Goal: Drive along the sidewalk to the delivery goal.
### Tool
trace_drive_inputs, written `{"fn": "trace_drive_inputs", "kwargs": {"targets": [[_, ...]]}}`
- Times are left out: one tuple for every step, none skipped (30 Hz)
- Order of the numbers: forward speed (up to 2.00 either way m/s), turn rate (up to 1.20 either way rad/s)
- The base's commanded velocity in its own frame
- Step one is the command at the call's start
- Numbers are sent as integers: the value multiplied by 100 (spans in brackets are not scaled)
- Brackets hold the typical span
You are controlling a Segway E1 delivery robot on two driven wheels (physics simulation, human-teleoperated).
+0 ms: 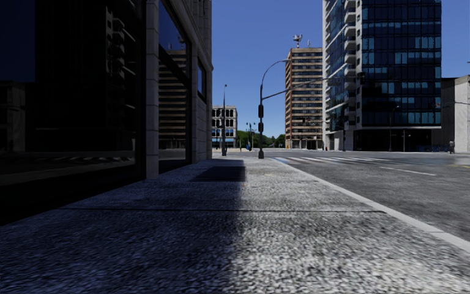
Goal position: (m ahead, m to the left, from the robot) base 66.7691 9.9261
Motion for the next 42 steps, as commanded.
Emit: {"fn": "trace_drive_inputs", "kwargs": {"targets": [[200, 0], [200, 0], [200, 0], [200, 0], [200, 0], [200, 0], [200, 0], [200, 0], [200, 0], [200, 0], [200, 0], [200, 0], [200, 0], [200, 0], [200, 0], [200, 0], [200, 0], [200, 0], [200, 0], [200, 0], [200, 0], [200, 0], [200, 0], [200, 0], [200, 0], [200, 0], [200, 0], [200, 0], [200, 0], [200, 0], [200, 0], [200, 0], [200, 0], [200, 0], [200, 0], [200, 0], [200, 0], [200, 0], [200, 0], [200, 0], [200, 0], [200, 0]]}}
